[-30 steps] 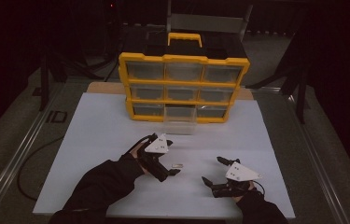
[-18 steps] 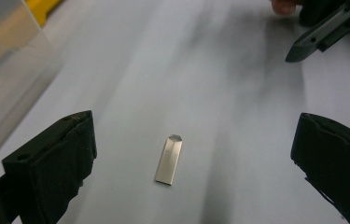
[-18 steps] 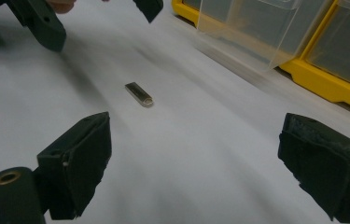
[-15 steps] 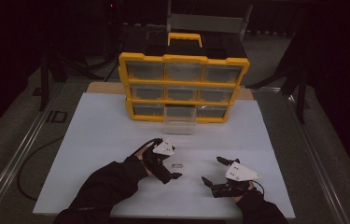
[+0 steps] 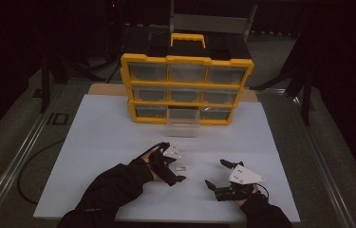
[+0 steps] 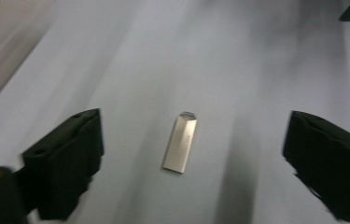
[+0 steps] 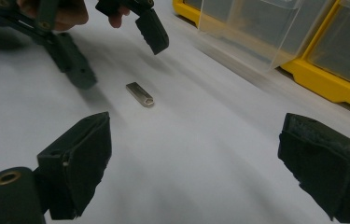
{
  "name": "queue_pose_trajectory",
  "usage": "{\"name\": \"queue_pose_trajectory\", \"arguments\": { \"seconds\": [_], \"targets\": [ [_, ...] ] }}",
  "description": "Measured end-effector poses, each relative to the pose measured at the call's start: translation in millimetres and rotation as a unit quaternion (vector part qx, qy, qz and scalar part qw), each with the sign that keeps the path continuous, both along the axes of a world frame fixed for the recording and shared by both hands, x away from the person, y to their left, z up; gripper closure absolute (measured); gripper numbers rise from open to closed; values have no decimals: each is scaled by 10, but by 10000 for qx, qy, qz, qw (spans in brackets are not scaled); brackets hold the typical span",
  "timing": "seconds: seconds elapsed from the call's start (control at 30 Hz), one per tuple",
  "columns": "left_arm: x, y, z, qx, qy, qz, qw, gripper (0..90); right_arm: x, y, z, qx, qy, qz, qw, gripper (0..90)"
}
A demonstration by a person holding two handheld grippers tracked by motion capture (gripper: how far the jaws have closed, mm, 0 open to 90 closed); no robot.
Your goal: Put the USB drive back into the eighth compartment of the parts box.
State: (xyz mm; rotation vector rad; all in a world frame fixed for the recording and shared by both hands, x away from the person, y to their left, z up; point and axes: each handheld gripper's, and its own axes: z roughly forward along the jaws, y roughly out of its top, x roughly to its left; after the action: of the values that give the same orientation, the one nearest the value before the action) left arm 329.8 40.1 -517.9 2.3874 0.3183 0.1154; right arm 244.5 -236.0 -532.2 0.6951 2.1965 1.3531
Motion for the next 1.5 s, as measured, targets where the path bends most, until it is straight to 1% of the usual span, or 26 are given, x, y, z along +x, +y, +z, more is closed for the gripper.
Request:
{"name": "queue_pose_trajectory", "arguments": {
  "seconds": [0.03,0.1,0.2,0.23,0.27,0.3,0.37,0.4,0.53,0.6,0.63,0.67,0.7,0.73,0.8,0.83,0.87,0.93,0.97,1.1,1.13,1.2,1.23,1.37,1.5],
  "targets": [
    [4,4,-1,-12,13,-2,10000,138,-3,0,1,-6,38,-14,10000,99],
    [10,2,-7,19,33,-6,10000,175,-7,2,5,-4,22,-8,10000,100],
    [10,-6,-22,84,46,-25,10000,185,-1,3,0,-23,19,1,10000,99],
    [12,-7,-25,109,72,-49,9999,202,4,1,-3,-26,10,17,10000,100],
    [8,-9,-28,116,62,-64,9999,231,4,0,-2,-38,1,25,10000,100],
    [5,-14,-33,140,17,-39,9999,244,-4,9,0,8,25,-8,10000,100],
    [9,-21,-40,199,-17,2,9998,246,2,5,-2,-37,6,20,10000,100],
    [13,-21,-42,238,-6,11,9997,269,-1,8,-2,-30,40,0,10000,100],
    [25,-30,-56,311,69,24,9995,352,-2,9,0,-33,21,12,10000,100],
    [33,-34,-61,331,99,19,9994,434,1,7,-3,-26,50,14,10000,100],
    [39,-37,-62,347,131,18,9993,434,3,6,-4,-36,19,27,10000,100],
    [37,-43,-65,337,125,6,9994,464,-2,9,-1,-32,25,15,10000,100],
    [34,-50,-67,343,116,-12,9993,476,-2,10,0,-31,20,16,10000,100],
    [35,-56,-70,358,140,-44,9993,513,-1,13,-2,-32,30,11,10000,100],
    [31,-73,-75,382,112,-26,9992,540,-1,11,-2,-24,58,5,10000,100],
    [30,-80,-76,403,112,-33,9991,568,-1,9,-2,-34,31,20,10000,100],
    [30,-87,-78,426,93,-44,9990,574,-2,9,1,-31,17,19,10000,100],
    [33,-96,-86,430,118,-76,9990,628,4,7,-2,-33,31,27,10000,100],
    [32,-99,-89,429,127,-87,9990,640,3,6,-2,-25,62,22,10000,100],
    [41,-97,-92,383,202,-127,9990,680,1,12,-2,-34,28,15,10000,100],
    [47,-94,-90,395,198,-126,9989,705,-1,12,-2,-17,69,4,10000,100],
    [46,-97,-92,383,211,-111,9990,713,-1,13,-1,-41,31,15,10000,100],
    [47,-98,-90,401,207,-141,9989,719,0,13,-1,-43,21,22,10000,100],
    [55,-107,-86,429,269,-99,9987,787,0,14,-3,-58,53,22,10000,100],
    [63,-106,-84,437,288,-114,9986,793,1,15,-3,-62,52,22,10000,100]
  ]
}}
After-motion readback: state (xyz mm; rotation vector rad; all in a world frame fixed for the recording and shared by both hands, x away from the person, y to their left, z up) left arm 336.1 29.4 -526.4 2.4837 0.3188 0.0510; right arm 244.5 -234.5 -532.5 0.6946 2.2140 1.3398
